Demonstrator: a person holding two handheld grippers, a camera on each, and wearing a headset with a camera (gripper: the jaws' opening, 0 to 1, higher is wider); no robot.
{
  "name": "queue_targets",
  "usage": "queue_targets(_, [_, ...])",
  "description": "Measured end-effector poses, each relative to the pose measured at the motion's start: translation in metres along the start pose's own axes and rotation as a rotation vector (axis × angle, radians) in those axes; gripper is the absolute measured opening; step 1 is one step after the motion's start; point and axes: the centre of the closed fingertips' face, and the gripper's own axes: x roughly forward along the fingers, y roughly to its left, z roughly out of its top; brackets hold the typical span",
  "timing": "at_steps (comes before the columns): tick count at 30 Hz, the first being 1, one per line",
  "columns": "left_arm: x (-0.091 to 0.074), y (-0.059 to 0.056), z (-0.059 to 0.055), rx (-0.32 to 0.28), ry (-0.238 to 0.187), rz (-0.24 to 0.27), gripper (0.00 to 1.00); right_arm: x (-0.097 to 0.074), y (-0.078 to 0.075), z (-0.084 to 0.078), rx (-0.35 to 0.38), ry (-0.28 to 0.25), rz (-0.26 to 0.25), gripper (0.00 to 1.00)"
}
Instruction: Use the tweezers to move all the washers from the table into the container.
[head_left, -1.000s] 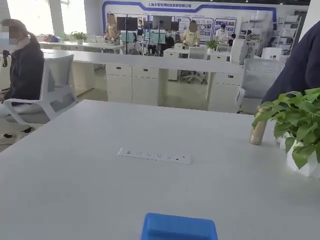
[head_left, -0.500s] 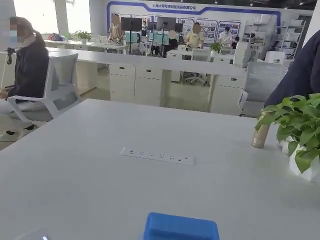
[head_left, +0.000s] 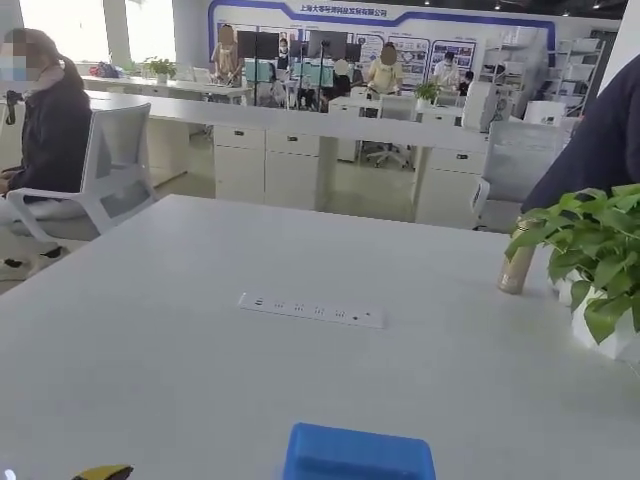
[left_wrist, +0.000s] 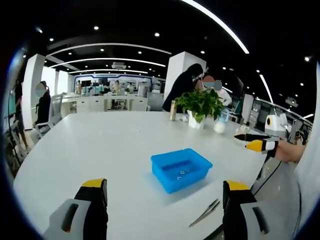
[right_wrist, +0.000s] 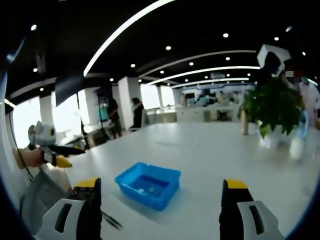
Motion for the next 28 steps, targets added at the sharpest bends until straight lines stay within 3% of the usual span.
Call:
queue_targets(4, [0.000,-0.003,0.006,-0.027,-0.043,-0.003,0.99,0.000,-0.002,0.000,0.014,0.000,-0.006,0.99])
queue_targets(16, [-0.001,-0.007,0.009,-0.016,-0.051,-0.002,0.99,0.000,-0.005,-0.001,0.039,0.009,-0.001,0.99])
queue_targets(28, [-0.004,-0.011,0.004,-0.043,-0.049,-0.003,0.99,0.002,-0.002,-0.005,0.046,0.017,0.006,0.99])
